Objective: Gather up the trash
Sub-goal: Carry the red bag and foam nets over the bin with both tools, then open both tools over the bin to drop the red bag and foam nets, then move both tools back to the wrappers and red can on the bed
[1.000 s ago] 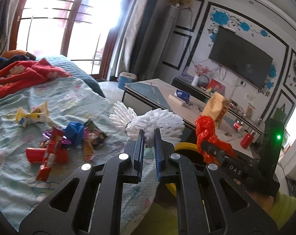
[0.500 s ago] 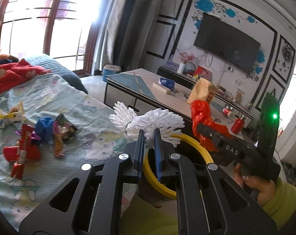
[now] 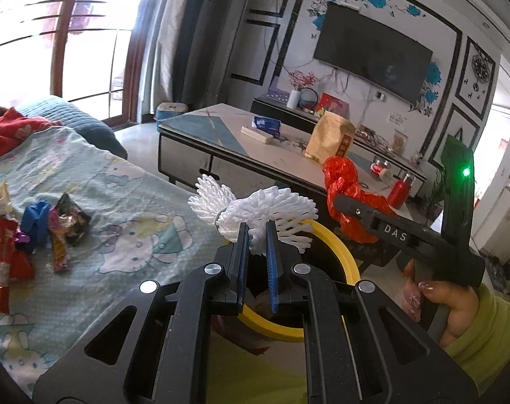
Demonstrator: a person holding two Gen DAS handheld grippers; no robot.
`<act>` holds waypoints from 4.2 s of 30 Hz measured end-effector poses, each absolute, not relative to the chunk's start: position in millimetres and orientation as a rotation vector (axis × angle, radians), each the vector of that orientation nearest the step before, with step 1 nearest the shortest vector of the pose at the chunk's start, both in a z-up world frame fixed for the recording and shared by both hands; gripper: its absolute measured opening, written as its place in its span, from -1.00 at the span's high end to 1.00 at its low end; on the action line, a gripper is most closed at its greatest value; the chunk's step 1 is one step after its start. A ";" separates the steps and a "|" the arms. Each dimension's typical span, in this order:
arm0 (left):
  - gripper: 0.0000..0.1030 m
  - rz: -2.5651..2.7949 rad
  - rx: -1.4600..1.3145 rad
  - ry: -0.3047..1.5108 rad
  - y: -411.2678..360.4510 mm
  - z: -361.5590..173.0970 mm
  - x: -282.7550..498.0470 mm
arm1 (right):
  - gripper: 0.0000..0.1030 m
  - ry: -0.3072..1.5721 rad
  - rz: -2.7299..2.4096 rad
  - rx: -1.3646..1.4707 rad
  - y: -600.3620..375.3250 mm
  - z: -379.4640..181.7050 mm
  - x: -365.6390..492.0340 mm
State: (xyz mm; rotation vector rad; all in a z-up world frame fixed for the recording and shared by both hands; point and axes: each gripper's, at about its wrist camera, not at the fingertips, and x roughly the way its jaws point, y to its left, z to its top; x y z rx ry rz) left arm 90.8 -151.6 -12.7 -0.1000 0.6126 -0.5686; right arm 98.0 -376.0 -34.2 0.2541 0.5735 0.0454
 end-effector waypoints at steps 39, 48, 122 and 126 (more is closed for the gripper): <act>0.65 -0.700 -0.010 0.794 -229.6 -78.3 125.5 | 0.03 0.755 0.010 0.328 -430.2 -89.9 112.0; -0.16 -0.689 -0.058 0.777 -216.8 -70.0 124.2 | -0.26 0.731 -0.010 0.304 -426.4 -83.9 109.5; -0.78 0.021 -0.249 0.548 109.6 -12.5 71.2 | -0.58 0.666 0.491 0.007 -115.8 -25.8 147.8; -0.78 0.013 -0.270 0.566 118.4 -21.9 70.8 | -0.53 0.684 0.510 -0.010 -102.0 -32.0 157.8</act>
